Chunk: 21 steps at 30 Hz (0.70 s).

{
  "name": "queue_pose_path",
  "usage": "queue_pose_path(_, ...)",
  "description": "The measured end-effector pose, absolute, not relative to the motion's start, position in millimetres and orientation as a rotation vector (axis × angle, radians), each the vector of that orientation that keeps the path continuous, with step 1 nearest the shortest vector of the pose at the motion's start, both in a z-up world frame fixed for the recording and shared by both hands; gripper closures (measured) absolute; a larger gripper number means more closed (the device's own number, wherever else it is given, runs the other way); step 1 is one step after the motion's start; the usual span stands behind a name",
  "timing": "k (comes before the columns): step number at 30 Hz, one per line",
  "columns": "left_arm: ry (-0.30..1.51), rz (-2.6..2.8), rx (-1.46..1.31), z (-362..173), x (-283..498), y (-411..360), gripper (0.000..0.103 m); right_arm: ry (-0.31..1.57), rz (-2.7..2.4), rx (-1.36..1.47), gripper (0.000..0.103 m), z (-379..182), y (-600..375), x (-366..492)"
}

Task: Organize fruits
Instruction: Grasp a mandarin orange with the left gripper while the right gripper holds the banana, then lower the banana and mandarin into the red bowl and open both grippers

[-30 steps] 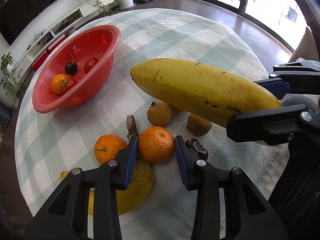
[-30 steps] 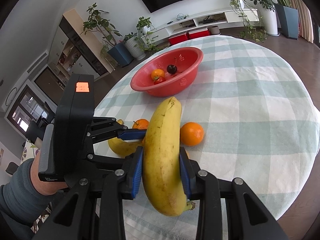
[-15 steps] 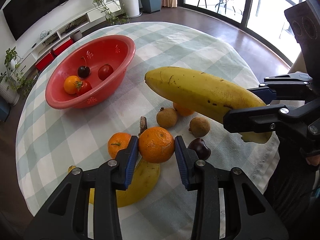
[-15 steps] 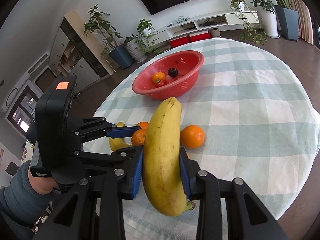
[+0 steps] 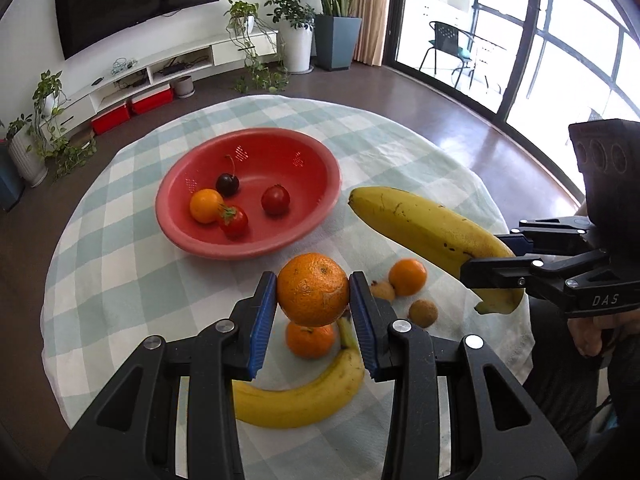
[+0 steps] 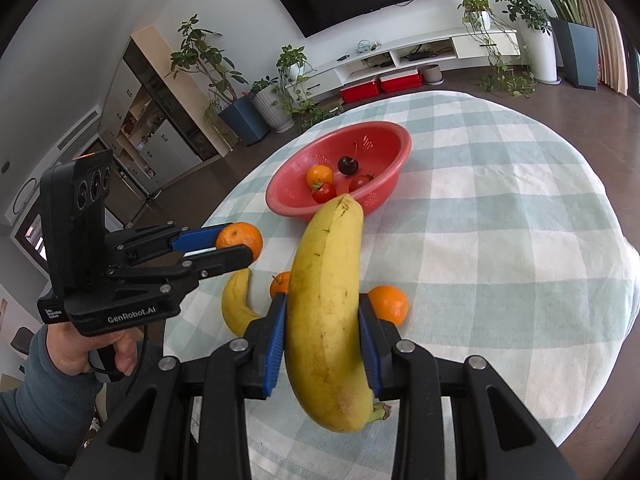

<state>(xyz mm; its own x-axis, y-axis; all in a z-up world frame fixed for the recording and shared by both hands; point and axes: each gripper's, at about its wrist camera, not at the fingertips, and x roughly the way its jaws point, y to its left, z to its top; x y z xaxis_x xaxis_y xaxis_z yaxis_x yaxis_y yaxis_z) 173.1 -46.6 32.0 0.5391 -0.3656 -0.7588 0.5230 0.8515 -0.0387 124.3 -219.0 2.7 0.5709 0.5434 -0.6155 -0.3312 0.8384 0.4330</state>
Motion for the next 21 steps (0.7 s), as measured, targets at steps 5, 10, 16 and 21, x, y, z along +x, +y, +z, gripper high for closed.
queue_pose_path(5,0.814,-0.495,0.118,57.4,209.6,-19.3,0.069,0.759,0.526,0.245,0.067,34.3,-210.7,154.7)
queue_pose_path(10,0.809,-0.475,0.074,67.4,252.5,-10.0,0.069,0.734,0.518,0.228,0.067,54.0,-196.3,200.9)
queue_pose_path(16,0.847,-0.476,0.095,50.8,296.2,-24.7,0.069,0.767,0.504,0.210,0.067,48.1,-170.9,256.6)
queue_pose_path(21,0.875,-0.471,0.093,26.3,315.0,-31.6,0.069,0.808,0.477,0.191,0.067,28.3,-157.8,287.8)
